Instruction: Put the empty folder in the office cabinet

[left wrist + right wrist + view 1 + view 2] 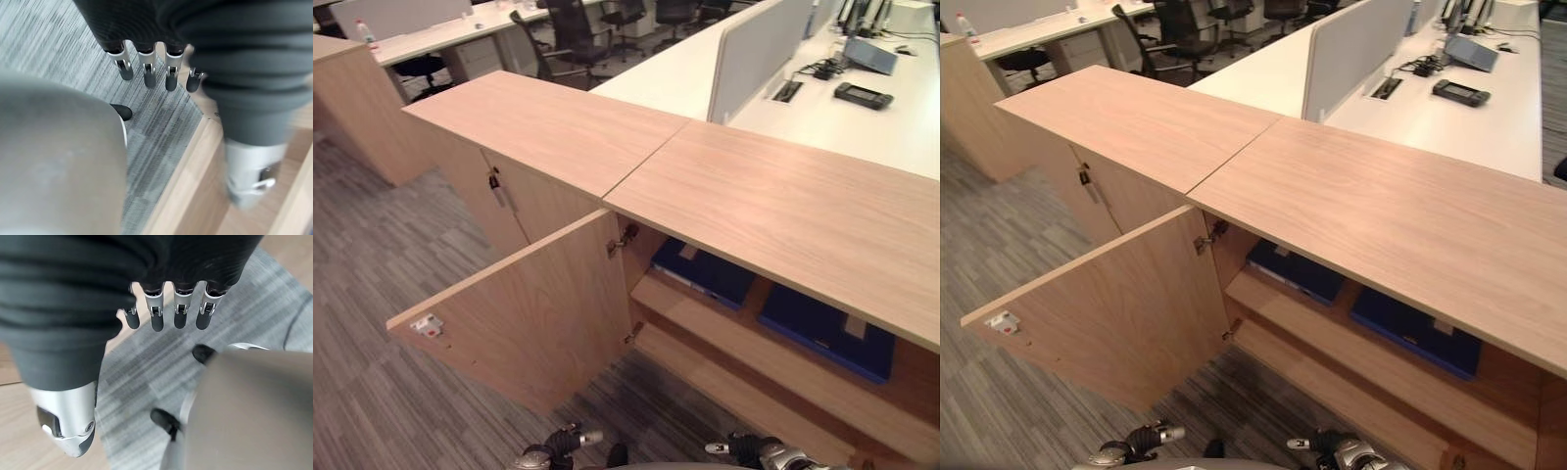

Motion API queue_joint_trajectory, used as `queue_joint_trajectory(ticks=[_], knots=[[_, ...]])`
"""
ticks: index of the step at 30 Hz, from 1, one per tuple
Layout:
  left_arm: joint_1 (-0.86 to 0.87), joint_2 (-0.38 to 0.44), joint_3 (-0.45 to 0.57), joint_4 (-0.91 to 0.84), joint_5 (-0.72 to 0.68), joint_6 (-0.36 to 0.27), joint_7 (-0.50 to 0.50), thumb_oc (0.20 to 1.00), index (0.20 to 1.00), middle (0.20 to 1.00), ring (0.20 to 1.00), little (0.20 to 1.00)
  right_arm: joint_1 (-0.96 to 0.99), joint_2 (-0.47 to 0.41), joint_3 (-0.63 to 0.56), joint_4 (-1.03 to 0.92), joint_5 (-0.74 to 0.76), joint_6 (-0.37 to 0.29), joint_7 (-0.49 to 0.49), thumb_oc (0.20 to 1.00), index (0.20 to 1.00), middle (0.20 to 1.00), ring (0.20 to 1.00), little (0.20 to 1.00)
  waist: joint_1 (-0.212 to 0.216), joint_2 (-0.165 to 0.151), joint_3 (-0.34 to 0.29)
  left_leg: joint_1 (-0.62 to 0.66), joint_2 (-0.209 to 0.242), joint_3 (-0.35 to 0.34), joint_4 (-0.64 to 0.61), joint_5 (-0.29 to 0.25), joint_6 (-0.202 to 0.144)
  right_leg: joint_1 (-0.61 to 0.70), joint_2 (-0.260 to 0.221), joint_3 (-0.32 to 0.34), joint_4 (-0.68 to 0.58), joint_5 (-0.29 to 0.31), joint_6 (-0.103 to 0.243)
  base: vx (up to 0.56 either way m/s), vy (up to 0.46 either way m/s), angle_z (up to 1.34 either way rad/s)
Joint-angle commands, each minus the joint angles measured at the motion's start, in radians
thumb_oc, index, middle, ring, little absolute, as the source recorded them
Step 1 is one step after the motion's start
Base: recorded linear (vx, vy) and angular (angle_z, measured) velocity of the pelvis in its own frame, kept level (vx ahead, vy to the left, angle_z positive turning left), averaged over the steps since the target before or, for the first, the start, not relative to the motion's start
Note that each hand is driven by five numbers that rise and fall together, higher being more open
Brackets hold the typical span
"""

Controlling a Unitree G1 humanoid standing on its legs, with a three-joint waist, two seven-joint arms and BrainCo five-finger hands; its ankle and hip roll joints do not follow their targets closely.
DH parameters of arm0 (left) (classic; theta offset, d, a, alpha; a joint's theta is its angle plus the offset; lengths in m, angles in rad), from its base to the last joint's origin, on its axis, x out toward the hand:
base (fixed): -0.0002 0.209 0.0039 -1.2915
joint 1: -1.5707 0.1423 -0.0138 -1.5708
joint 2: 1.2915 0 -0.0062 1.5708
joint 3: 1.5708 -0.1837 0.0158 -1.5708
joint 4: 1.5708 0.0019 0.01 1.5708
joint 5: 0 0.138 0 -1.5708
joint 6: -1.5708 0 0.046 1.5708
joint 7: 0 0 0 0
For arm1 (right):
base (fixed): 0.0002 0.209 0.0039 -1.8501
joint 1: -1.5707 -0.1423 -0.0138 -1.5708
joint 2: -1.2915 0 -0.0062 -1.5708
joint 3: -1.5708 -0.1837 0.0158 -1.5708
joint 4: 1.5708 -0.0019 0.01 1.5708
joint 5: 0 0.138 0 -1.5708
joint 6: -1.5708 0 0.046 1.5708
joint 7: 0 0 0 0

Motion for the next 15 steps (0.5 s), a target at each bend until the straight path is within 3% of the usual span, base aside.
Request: queue_joint_trajectory(ticks=[1,6,7,8,10,15], knots=[[-0.068,0.006,0.015,0.030,-0.048,-0.016,0.011,1.000,1.000,1.000,1.000,1.000,0.011,0.004,0.004,0.023,0.009,-0.014,-0.012,1.000,1.000,1.000,1.000,1.000,0.002,-0.038,0.019,-0.049,-0.002,-0.010,0.024,-0.039,-0.029,-0.051,-0.027,-0.036,0.089,-0.024,0.032,0.00,-0.146,0.65],[-0.049,0.020,0.019,-0.030,-0.111,-0.009,-0.006,1.000,1.000,1.000,1.000,1.000,0.019,-0.033,-0.010,0.022,0.007,-0.020,-0.016,1.000,1.000,1.000,1.000,1.000,0.019,-0.041,0.063,-0.111,0.022,-0.047,0.109,-0.036,-0.063,-0.027,-0.011,-0.116,0.102,-0.051,0.004,-0.07,-0.170,0.51],[-0.046,0.026,0.018,-0.057,-0.117,-0.007,-0.011,1.000,1.000,1.000,1.000,1.000,0.012,-0.048,-0.018,0.023,0.006,-0.020,-0.015,1.000,1.000,1.000,1.000,1.000,0.009,-0.044,0.073,-0.134,0.040,0.007,0.150,-0.042,-0.064,-0.025,-0.015,-0.134,0.104,-0.052,0.000,-0.09,-0.066,0.76],[-0.047,0.026,0.018,-0.057,-0.117,-0.006,-0.011,1.000,1.000,1.000,1.000,1.000,0.012,-0.048,-0.018,0.023,0.006,-0.020,-0.015,1.000,1.000,1.000,1.000,1.000,0.007,-0.044,0.071,-0.138,0.039,0.006,0.151,-0.040,-0.064,-0.027,-0.016,-0.136,0.103,-0.051,0.001,-0.08,-0.030,0.74],[-0.003,0.067,0.055,-0.147,-0.127,0.007,-0.016,1.000,1.000,1.000,1.000,1.000,-0.002,-0.071,-0.024,0.031,-0.004,-0.017,-0.015,1.000,1.000,1.000,1.000,1.000,0.014,-0.047,0.076,-0.124,0.077,0.159,0.229,-0.090,-0.034,-0.027,-0.015,-0.130,0.099,-0.041,-0.015,-0.06,-0.027,0.37],[0.048,0.151,0.123,-0.277,-0.097,0.006,-0.006,1.000,1.000,1.000,1.000,1.000,0.018,-0.098,-0.065,0.043,-0.020,-0.013,-0.010,1.000,1.000,1.000,1.000,1.000,0.022,-0.028,0.047,-0.085,0.089,0.178,0.171,-0.069,-0.034,-0.013,-0.002,-0.143,0.075,-0.042,-0.016,0.03,0.004,0.03]])
